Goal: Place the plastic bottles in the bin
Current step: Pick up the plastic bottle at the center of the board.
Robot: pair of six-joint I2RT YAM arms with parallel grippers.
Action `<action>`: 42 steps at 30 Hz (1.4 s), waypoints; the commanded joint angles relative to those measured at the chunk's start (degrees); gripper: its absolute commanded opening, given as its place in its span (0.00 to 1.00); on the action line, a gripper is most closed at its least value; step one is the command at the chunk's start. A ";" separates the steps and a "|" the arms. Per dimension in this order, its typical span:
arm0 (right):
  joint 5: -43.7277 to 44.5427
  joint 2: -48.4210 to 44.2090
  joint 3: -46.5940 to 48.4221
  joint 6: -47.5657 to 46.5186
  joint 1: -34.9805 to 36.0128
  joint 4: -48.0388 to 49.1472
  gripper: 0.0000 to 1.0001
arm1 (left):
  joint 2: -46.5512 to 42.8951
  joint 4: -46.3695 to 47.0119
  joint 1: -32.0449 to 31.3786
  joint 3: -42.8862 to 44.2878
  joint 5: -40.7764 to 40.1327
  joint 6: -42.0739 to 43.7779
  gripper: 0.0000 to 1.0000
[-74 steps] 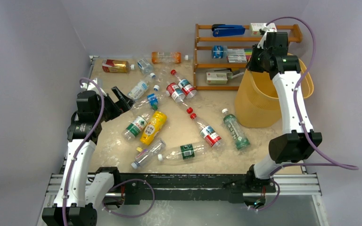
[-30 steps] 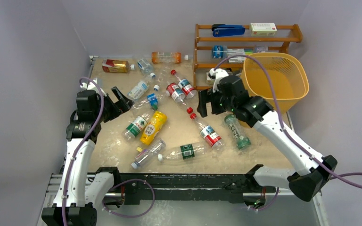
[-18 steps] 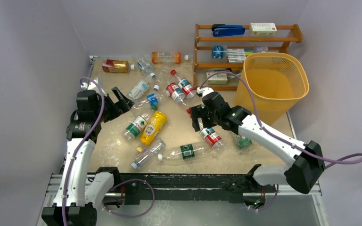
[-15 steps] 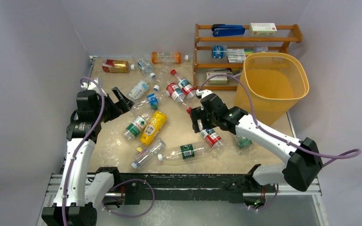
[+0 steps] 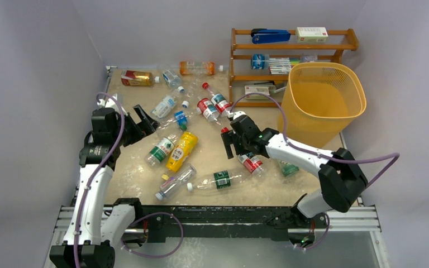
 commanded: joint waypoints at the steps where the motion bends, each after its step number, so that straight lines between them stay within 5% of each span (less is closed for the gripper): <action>1: 0.60 2.64 -0.23 0.65 -0.22 2.53 0.87 | -0.99 0.80 -0.31 0.03 1.07 1.67 0.99; 8: 0.53 6.77 -0.48 0.37 -0.35 4.21 0.84 | -1.18 0.73 -0.33 0.07 1.36 1.57 0.99; 15: -0.34 5.45 -0.53 0.61 -0.35 3.83 0.53 | -1.16 0.97 -0.31 -0.51 1.45 1.60 0.99; 29: 5.50 -9.88 16.57 -1.70 -2.06 -11.86 0.52 | -1.48 2.43 -0.27 -2.14 2.33 0.69 0.99; 42: 4.84 -11.00 43.22 -8.75 -19.56 -19.18 0.50 | -2.05 2.04 -0.33 -2.32 3.01 0.69 0.99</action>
